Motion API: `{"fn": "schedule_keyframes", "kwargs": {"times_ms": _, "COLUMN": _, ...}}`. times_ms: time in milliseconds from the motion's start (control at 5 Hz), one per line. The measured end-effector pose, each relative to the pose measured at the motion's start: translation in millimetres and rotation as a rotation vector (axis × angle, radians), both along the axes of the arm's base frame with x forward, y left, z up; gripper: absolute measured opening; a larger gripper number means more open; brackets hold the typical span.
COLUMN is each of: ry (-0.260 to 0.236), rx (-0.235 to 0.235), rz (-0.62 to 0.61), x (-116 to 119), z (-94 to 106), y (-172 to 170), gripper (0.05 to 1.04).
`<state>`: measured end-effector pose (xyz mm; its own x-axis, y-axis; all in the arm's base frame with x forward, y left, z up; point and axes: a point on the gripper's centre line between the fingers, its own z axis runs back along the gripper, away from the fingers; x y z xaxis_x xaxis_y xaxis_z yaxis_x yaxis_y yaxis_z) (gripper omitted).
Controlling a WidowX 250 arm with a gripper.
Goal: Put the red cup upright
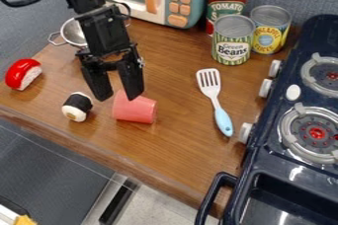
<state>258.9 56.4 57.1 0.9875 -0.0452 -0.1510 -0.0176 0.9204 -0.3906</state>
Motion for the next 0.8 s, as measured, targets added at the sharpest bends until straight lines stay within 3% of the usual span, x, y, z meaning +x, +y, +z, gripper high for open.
{"fn": "schedule_keyframes", "kwargs": {"times_ms": 400, "ry": 0.063, "rx": -0.075, "rz": -0.014, "x": -12.7, "z": -18.4, "y": 4.6, "gripper": 0.999}}
{"fn": "schedule_keyframes", "kwargs": {"times_ms": 800, "ry": 0.086, "rx": -0.101, "rz": -0.009, "x": -10.9, "z": -28.3, "y": 10.8, "gripper": 0.999}}
